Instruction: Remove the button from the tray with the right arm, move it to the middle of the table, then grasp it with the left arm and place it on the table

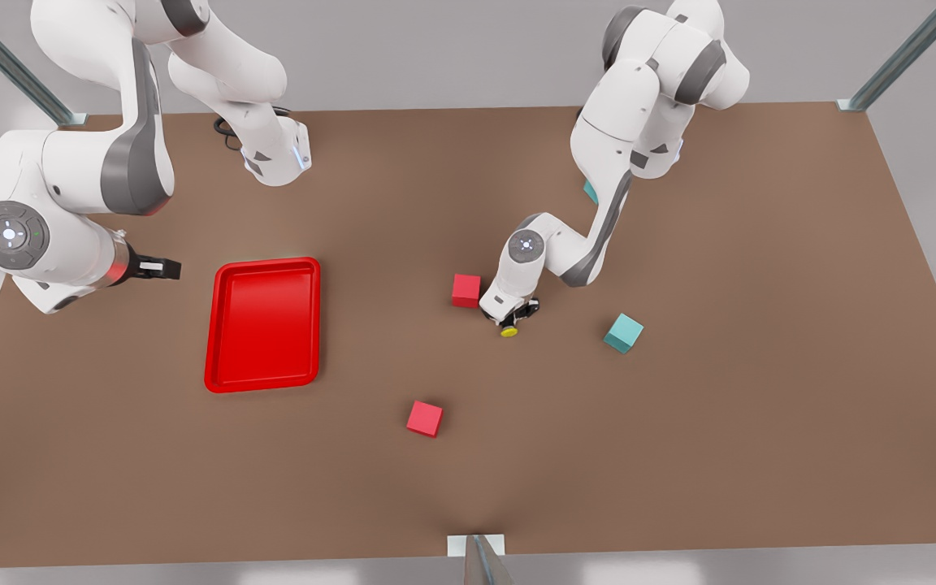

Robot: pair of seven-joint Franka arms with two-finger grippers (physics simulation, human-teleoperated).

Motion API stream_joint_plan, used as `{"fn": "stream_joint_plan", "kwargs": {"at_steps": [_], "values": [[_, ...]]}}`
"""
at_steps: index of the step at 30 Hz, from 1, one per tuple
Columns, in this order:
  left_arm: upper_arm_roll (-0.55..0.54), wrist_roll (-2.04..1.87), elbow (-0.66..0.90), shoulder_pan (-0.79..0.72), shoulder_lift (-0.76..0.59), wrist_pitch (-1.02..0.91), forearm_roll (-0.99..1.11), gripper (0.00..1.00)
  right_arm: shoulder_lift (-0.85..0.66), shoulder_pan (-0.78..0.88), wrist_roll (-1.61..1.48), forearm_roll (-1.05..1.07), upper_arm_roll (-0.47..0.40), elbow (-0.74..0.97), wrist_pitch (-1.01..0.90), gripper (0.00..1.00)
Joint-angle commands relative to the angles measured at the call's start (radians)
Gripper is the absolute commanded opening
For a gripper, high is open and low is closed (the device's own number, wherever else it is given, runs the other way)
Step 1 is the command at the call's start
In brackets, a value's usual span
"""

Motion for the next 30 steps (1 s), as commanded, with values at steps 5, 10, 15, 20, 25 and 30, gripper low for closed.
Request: {"fn": "stream_joint_plan", "kwargs": {"at_steps": [5,10,15,20,25,30], "values": [[0.007,0.001,0.028,0.001,-0.003,-0.001,-0.002,0.48,-0.001,0.001,-0.01,-0.001,0.002,0.0,-0.001,1.0],[0.099,-0.063,0.15,-0.008,-0.031,-0.131,-0.002,0.48,-0.001,0.003,-0.009,-0.001,0.002,0.002,-0.001,1.0],[0.177,-0.881,0.342,-0.011,0.026,-0.354,0.237,0.48,-0.001,0.003,-0.009,-0.001,0.0,0.003,0.001,1.0],[0.191,-1.914,0.347,-0.053,0.072,-0.665,0.717,0.48,-0.001,0.003,-0.009,-0.001,0.0,0.005,0.001,1.0],[0.179,-2.191,0.347,-0.096,0.13,-0.975,1.046,0.48,-0.001,0.012,-0.009,-0.001,0.002,0.003,0.001,1.0],[0.183,-2.189,0.406,-0.096,0.302,-1.026,1.236,0.47,0.01,0.017,-0.007,-0.008,0.002,0.003,0.001,1.0]]}}
